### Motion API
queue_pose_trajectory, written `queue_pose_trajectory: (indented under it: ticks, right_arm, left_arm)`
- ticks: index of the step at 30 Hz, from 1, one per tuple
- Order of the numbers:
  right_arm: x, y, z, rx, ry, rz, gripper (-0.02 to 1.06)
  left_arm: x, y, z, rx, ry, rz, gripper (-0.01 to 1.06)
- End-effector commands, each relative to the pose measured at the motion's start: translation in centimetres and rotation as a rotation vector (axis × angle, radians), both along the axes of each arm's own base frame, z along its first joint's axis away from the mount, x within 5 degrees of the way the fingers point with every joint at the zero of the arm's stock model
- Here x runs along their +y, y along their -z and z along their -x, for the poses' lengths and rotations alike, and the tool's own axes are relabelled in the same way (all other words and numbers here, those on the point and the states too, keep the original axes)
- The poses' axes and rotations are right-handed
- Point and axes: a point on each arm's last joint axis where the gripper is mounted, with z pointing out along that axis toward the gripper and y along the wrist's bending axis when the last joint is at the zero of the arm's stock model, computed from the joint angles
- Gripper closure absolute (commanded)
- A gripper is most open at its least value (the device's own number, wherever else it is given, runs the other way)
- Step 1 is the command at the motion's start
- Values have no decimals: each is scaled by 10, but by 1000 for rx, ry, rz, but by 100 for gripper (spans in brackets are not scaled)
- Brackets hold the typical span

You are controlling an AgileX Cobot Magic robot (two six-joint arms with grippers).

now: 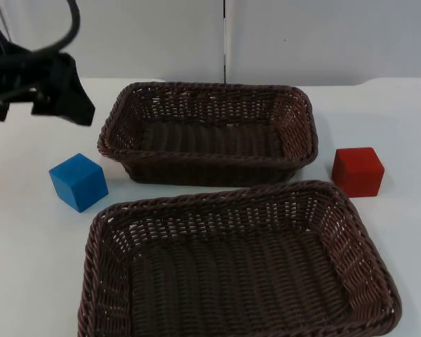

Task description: Pick up one cube with the left hand and place it into the upper basket. Pick up one cube with the right hand and place it into the lower basket.

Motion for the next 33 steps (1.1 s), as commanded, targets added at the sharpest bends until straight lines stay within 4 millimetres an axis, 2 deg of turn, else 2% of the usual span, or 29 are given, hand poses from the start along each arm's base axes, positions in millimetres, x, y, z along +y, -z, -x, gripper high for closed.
queue_pose_trajectory:
  ticks: [1,23,33]
  right_arm:
    - [0,1,0,0,4,-1,-1]
    - [0,1,0,0,4,-1,-1]
    - [0,1,0,0,4,-1,-1]
  left_arm:
    - [-1,6,-6,0,-9,-10,0]
    - [5,67,-38,-3,-84,-92,0]
    - [8,93,-48,-30,-43,-181,0]
